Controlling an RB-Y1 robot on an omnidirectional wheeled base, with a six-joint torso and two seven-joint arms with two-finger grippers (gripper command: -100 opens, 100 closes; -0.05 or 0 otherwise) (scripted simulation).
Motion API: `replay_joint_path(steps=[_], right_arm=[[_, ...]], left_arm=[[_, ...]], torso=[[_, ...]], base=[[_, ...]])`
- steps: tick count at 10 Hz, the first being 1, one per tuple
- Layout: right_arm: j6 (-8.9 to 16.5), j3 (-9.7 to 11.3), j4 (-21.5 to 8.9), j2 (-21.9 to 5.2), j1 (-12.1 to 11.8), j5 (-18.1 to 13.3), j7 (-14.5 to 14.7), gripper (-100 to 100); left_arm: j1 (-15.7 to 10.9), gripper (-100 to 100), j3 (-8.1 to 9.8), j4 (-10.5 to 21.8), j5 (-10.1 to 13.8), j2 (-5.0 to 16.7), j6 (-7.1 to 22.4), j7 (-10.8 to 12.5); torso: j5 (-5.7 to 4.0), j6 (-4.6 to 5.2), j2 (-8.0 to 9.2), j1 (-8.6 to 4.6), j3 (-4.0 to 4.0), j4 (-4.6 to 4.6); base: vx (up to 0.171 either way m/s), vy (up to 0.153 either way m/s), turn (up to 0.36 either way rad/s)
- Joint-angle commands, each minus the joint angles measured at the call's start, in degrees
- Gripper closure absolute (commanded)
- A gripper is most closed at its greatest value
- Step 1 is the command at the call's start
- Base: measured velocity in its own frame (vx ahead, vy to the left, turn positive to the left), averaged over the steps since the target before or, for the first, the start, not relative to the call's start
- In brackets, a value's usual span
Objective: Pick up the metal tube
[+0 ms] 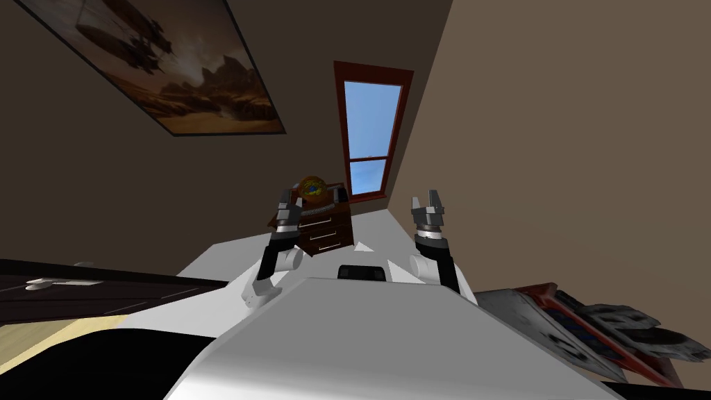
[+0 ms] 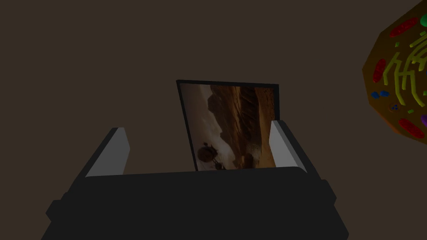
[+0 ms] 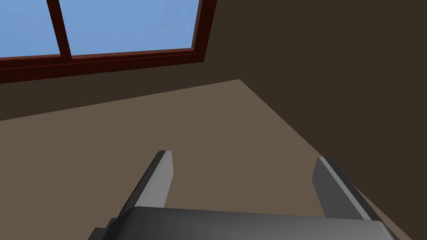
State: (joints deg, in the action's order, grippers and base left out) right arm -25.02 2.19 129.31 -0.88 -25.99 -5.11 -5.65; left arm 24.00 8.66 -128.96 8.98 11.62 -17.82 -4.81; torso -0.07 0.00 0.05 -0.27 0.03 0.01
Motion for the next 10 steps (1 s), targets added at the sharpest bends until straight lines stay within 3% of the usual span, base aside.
replay_joint_path(steps=[1,10], right_arm=[[0.0,0.0,0.0,0.0,0.0,0.0,0.0,0],[0.0,0.0,0.0,0.0,0.0,0.0,0.0,0]], left_arm=[[-0.59,-100,1.04,0.78,1.44,1.42,2.86,0.73],[-2.01,-100,5.51,3.51,7.06,7.04,16.29,3.69]], torso=[[0.0,0.0,0.0,0.0,0.0,0.0],[0.0,0.0,-0.08,0.02,-0.05,-0.02]], base=[[-0.027,-0.078,0.024],[-0.003,-0.072,0.017]])
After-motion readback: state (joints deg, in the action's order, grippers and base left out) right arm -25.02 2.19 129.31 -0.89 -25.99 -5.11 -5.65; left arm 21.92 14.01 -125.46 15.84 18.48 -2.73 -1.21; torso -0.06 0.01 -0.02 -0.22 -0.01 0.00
